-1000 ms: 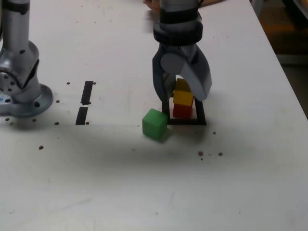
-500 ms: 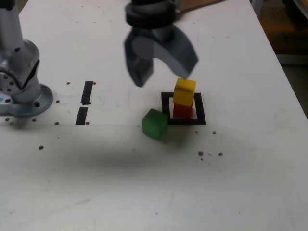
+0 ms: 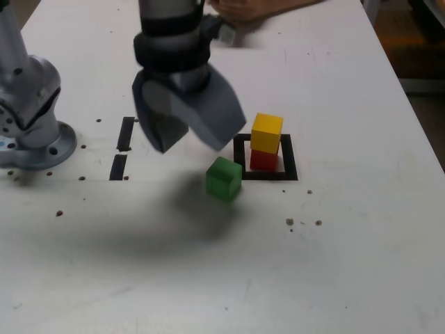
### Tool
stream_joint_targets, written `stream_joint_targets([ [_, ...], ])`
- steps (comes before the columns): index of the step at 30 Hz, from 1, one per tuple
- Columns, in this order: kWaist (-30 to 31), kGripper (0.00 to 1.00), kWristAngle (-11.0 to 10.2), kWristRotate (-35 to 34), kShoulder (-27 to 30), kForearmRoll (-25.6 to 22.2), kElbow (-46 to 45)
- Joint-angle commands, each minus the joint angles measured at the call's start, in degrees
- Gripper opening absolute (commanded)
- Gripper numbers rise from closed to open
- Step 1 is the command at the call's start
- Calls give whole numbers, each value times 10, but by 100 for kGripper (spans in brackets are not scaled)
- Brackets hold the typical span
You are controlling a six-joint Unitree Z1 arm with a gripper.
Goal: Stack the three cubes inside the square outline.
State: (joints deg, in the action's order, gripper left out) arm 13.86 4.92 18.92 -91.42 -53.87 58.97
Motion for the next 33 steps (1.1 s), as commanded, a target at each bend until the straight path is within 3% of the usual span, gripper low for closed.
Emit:
stream_joint_targets([
  [1, 5, 100, 10, 3, 1, 19, -11],
  [9, 13, 99, 55, 36, -44, 78, -18],
  [33, -20, 91, 110, 71, -136, 78, 14],
])
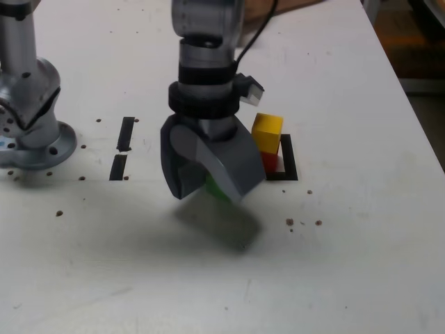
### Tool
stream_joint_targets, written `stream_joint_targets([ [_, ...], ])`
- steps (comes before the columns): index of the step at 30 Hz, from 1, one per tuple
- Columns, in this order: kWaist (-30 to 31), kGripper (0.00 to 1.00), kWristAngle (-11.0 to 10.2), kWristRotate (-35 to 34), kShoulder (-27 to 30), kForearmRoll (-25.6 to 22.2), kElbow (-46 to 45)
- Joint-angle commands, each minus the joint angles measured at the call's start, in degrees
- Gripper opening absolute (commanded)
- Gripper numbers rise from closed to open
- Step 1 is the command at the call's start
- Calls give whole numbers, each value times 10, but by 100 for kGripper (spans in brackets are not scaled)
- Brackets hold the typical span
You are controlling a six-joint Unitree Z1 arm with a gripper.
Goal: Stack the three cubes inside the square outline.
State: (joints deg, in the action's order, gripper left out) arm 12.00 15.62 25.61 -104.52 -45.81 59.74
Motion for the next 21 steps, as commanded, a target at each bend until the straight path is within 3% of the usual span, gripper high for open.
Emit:
stream_joint_targets([
  [1, -3, 90, 5, 7, -9, -5, 10],
  [6, -13, 75, 8, 14, -23, -25, 23],
  [12, -20, 35, 8, 14, -25, -18, 26],
  [15, -20, 19, 9, 14, -24, -8, 25],
  [21, -20, 8, 8, 14, -16, -3, 16],
])
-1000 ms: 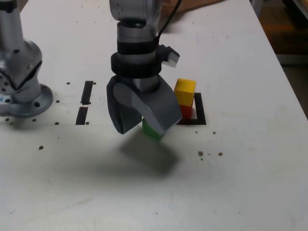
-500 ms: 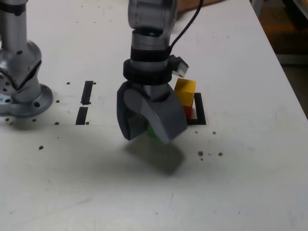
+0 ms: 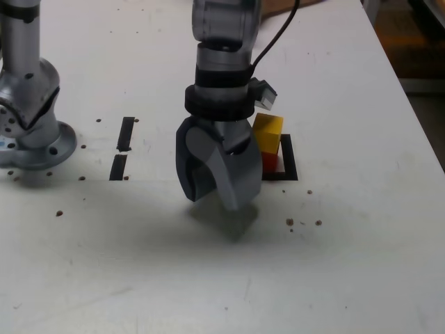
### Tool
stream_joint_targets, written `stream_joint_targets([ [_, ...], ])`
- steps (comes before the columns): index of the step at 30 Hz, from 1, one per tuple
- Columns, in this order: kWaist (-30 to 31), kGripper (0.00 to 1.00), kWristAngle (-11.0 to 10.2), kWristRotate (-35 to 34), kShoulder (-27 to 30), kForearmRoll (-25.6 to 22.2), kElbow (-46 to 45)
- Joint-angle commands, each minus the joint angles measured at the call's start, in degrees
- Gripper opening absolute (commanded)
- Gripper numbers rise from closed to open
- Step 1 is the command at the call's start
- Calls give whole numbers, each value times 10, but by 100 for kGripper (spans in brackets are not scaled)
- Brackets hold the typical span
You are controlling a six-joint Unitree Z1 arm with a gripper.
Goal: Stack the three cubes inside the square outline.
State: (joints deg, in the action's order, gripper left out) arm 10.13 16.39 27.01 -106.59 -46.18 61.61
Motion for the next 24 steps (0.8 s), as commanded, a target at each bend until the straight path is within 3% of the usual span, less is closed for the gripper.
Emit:
stream_joint_targets([
  [1, -1, 7, 0, 0, 8, 0, -5],
  [6, -1, 1, -1, -9, 38, 4, -27],
  [15, -1, 1, -7, -39, 120, -6, -80],
  [24, -1, 0, -28, -51, 180, -14, -80],
])
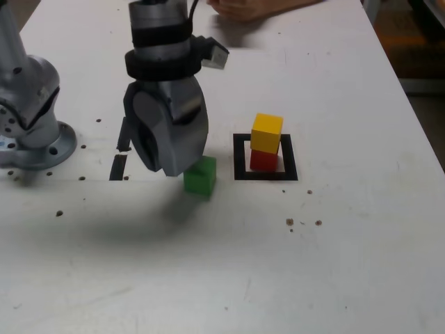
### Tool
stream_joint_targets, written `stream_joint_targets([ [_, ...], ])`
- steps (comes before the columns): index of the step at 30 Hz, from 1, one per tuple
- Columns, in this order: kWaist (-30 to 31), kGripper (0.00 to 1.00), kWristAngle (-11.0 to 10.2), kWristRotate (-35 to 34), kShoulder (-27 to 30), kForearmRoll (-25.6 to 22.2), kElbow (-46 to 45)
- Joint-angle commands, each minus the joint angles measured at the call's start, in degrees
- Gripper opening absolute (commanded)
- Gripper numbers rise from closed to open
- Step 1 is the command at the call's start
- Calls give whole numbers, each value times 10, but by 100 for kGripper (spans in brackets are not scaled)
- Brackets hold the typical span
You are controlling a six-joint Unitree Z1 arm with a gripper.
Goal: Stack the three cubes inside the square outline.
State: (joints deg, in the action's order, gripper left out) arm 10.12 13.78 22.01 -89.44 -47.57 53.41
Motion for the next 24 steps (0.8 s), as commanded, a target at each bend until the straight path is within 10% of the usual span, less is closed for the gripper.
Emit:
stream_joint_targets([
  [1, -1, 0, -4, -2, 13, 1, 2],
  [7, -1, 16, -7, -13, 38, 21, -6],
  [18, -16, 83, -1, -36, 34, 44, -25],
  [24, -22, 92, -18, -66, 19, 44, -36],
])
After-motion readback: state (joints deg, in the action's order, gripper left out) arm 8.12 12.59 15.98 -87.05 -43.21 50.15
